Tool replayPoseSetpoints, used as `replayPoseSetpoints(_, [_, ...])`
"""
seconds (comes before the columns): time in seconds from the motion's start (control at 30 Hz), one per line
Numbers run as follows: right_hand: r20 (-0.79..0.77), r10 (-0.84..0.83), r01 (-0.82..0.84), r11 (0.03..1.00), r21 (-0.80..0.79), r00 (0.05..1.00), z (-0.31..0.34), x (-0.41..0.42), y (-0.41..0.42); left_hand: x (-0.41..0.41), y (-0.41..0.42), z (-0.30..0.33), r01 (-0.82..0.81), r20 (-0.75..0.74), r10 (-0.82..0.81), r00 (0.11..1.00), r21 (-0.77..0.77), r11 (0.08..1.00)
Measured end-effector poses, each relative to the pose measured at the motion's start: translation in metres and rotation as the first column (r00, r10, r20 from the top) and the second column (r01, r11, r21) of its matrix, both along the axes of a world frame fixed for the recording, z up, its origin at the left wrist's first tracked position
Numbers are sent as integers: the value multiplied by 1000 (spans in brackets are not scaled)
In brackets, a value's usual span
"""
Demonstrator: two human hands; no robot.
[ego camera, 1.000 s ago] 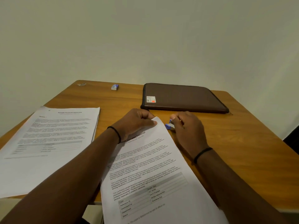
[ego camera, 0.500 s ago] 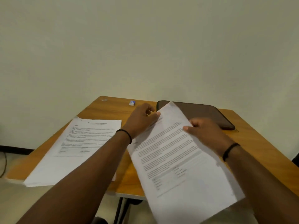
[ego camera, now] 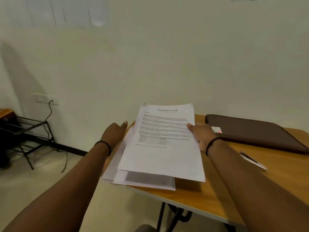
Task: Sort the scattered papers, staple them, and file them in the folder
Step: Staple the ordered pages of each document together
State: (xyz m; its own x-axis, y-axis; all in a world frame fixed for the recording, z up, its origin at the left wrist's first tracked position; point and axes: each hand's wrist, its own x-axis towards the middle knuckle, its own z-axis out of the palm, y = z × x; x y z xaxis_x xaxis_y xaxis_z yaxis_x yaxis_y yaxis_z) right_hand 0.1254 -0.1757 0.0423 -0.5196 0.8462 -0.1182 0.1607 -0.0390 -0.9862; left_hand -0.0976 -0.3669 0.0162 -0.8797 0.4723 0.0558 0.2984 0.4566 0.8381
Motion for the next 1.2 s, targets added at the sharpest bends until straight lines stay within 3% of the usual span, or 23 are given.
replayPoseSetpoints(0.1, [112,-38,39,999,-10,993,-30,-39,-12,-12,-11,-18,-6,38,9,999,-100,995])
replayPoseSetpoints(0.2, [368,-48,-22,983,184,928,-54,-54,-21,-16,-5,-33,-10,-68,-11,998,-307,952])
replayPoseSetpoints(0.27, [427,-79,-63,949,309,901,-63,-59,-21,-13,1,-38,2,-96,-38,995,-351,936])
replayPoseSetpoints(0.4, [489,-91,-113,921,372,867,-67,-66,-21,-8,15,-40,-18,-83,-9,997,-321,947])
replayPoseSetpoints(0.57, [493,-114,-87,926,367,862,-75,-53,-6,-7,27,-35,118,157,-95,983,-147,982])
replayPoseSetpoints(0.67, [381,-60,-76,940,332,922,-80,-48,-8,-1,28,-41,199,318,-188,929,-2,980])
replayPoseSetpoints(0.73, [275,-61,-19,959,281,960,-80,-45,-15,2,26,-50,193,258,-198,946,45,980])
replayPoseSetpoints(0.83, [152,-105,76,980,185,983,-76,-34,-16,7,26,-54,282,247,-382,890,359,890])
replayPoseSetpoints(0.9, [-11,20,-20,1000,-1,1000,-66,-24,-10,17,23,-42,339,197,-510,837,545,767])
replayPoseSetpoints(0.97, [-245,206,-244,960,-138,947,-47,-13,-6,27,23,-22,334,145,-536,831,640,692])
replayPoseSetpoints(1.03, [-395,288,-324,946,-27,872,-19,-8,-8,35,25,3,343,69,-527,847,687,640])
replayPoseSetpoints(1.2, [-449,244,-79,931,356,859,40,-6,-23,52,25,69,402,-107,-488,866,730,553])
